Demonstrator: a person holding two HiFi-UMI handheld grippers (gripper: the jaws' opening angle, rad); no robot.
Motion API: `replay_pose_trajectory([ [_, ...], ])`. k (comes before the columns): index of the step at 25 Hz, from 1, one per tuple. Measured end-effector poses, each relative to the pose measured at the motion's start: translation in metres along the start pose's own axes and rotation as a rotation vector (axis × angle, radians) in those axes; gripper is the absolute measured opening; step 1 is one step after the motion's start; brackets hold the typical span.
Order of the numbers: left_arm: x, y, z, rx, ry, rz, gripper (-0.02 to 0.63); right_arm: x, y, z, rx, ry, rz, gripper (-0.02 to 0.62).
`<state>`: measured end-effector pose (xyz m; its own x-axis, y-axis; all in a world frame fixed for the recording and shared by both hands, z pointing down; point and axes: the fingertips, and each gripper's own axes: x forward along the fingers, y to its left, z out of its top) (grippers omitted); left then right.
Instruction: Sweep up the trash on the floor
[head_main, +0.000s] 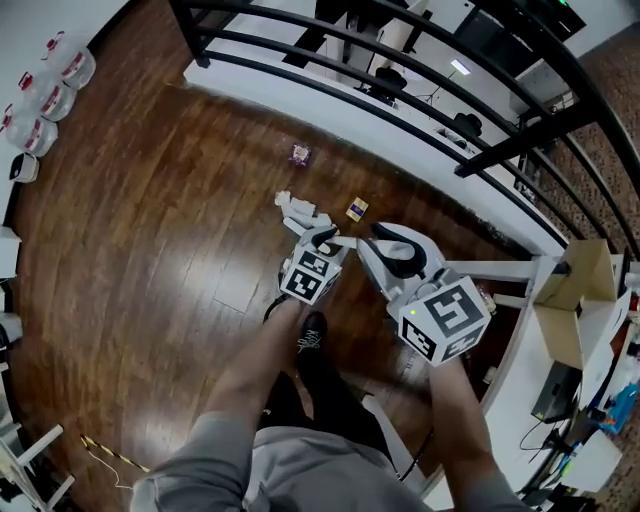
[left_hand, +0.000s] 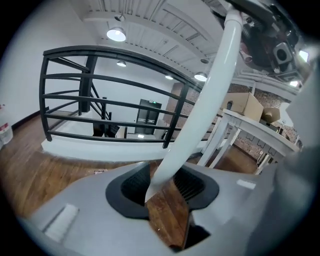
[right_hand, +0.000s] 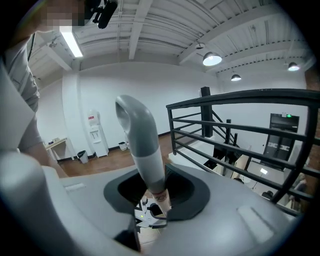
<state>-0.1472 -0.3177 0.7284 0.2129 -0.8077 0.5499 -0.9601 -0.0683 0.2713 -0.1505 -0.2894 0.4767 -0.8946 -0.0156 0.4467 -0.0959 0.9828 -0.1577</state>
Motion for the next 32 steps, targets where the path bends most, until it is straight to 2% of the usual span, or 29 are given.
replay_pose_trajectory([
  [4, 0.008, -0.004, 0.019, 0.037, 0.003, -0.038, 0.144, -0.006, -0.011, 0.012, -0.003, -0.027, -0.041, 0.091],
  [10, -0.018, 0.01, 0.051, 0.102, 0.029, -0.095, 0.144, -0.005, -0.028, 0.054, 0.118, -0.074, -0.097, 0.089],
  [15, -0.033, 0.067, 0.05, 0.169, 0.093, -0.143, 0.146, 0.037, -0.04, 0.063, 0.274, -0.12, -0.165, 0.089],
  [21, -0.028, 0.15, 0.036, 0.248, 0.204, -0.239, 0.152, 0.11, -0.054, 0.056, 0.451, -0.152, -0.31, 0.089],
  [24, -0.013, 0.172, 0.032, 0.281, 0.251, -0.292, 0.152, 0.134, -0.066, 0.051, 0.499, -0.151, -0.379, 0.089],
  [27, 0.007, 0.167, 0.03, 0.302, 0.259, -0.375, 0.152, 0.132, -0.08, 0.04, 0.525, -0.153, -0.459, 0.089],
  [30, 0.028, 0.142, 0.031, 0.305, 0.261, -0.463, 0.16, 0.111, -0.095, 0.024, 0.544, -0.14, -0.54, 0.089],
  [32, 0.04, 0.119, 0.028, 0.334, 0.268, -0.509, 0.16, 0.089, -0.101, 0.011, 0.564, -0.142, -0.585, 0.089],
])
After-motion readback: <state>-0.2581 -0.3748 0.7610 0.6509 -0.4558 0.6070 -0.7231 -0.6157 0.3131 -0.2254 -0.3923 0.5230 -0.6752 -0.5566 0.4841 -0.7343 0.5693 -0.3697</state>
